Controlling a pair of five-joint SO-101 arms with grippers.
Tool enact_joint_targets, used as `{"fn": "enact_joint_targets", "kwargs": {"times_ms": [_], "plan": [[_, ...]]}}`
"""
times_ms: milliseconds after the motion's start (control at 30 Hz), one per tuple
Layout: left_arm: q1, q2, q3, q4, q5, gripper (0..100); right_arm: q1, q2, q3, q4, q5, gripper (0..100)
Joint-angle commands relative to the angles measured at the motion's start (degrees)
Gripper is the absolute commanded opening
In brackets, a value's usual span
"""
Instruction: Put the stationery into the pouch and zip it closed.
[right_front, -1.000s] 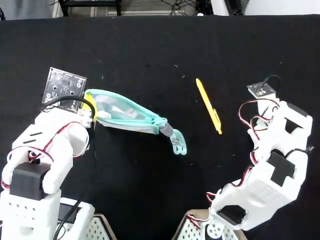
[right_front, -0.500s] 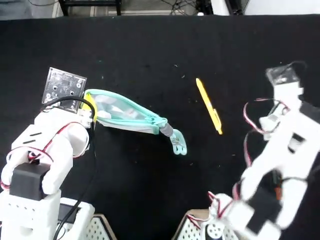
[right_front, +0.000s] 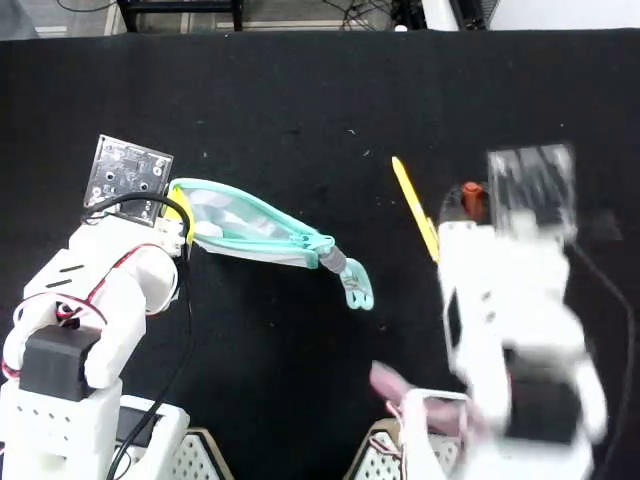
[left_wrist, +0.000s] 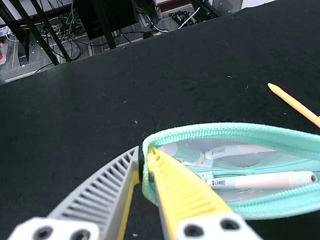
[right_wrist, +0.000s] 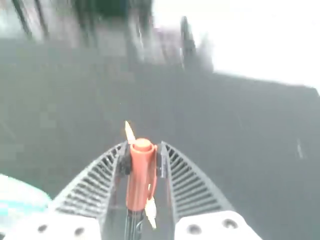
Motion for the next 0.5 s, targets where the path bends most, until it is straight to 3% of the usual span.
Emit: {"fn": "enact_joint_targets", "kwargs": {"times_ms": [0, 100, 467], "plan": [[0.57, 2.99, 12.88, 1.23, -0.53, 3, -9.49, -3.30, -7.25, -1.76, -7.47, 1.2], [0.57, 2.99, 12.88, 1.23, -0.53, 3, -16.53, -3.03, -10.24, -2.20, -8.70, 1.2], [0.57, 2.99, 12.88, 1.23, -0.44, 3, -28.22, -3.47, -11.82, -10.73, -7.03, 1.2]]}}
